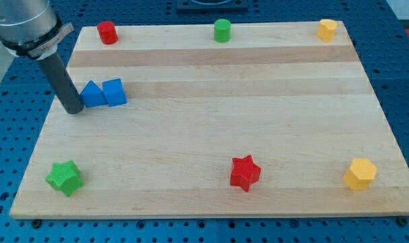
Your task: Locate your arm at the top side of the yellow hexagon
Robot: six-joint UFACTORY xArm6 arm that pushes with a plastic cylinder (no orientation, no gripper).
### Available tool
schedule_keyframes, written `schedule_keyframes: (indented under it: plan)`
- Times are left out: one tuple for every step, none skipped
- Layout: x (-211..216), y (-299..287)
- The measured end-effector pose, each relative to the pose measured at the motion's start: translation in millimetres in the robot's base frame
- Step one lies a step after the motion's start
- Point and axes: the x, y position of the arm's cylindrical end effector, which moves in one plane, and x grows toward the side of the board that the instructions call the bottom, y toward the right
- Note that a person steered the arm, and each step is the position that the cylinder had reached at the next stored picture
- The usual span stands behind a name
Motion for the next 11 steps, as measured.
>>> schedule_keyframes:
  plan:
    - [-2, 0]
    - [-6, 0]
    - [-5, 0]
    - [18, 6]
    - [28, 46]
    - [31, 117]
    - [38, 196]
    - [41, 273]
    - [41, 344]
    - [48, 407]
    - [52, 448]
